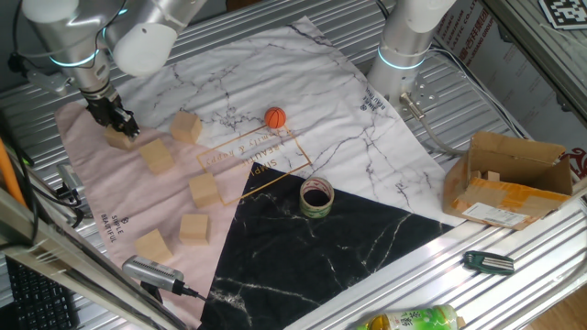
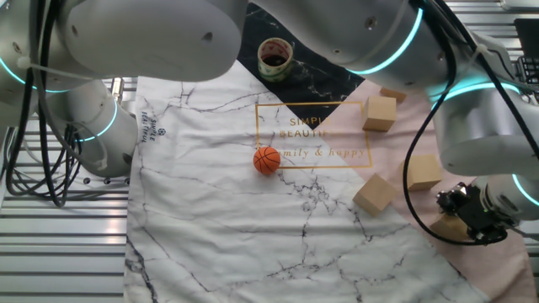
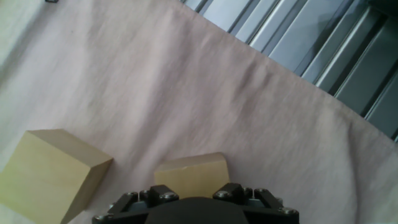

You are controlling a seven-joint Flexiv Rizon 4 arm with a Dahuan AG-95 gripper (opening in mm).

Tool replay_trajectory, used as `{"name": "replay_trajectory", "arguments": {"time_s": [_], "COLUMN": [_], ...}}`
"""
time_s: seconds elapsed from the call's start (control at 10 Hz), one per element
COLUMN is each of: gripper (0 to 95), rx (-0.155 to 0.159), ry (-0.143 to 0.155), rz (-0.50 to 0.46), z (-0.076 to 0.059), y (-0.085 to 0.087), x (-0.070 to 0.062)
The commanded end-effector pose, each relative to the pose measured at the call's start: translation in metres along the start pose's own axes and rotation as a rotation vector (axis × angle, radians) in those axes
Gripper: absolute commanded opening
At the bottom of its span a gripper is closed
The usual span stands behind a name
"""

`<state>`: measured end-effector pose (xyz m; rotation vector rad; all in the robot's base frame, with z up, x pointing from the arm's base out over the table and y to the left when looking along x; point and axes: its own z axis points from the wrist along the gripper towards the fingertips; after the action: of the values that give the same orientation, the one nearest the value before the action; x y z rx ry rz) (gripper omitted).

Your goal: Stack the blocks into a pyramid shape

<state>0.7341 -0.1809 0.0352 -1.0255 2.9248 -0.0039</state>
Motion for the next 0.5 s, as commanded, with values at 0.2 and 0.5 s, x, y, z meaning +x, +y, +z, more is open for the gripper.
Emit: {"name": "replay_trajectory", "arguments": {"time_s": [0.2, 0.5], "gripper": [0.0, 0.0], "rx": [-0.007, -0.004], "ry": [0.0, -0.001], "rz": [-0.017, -0.121], "z": [-0.008, -0.015], "y": [0.006, 0.019], "x": [0.0, 0.008]}}
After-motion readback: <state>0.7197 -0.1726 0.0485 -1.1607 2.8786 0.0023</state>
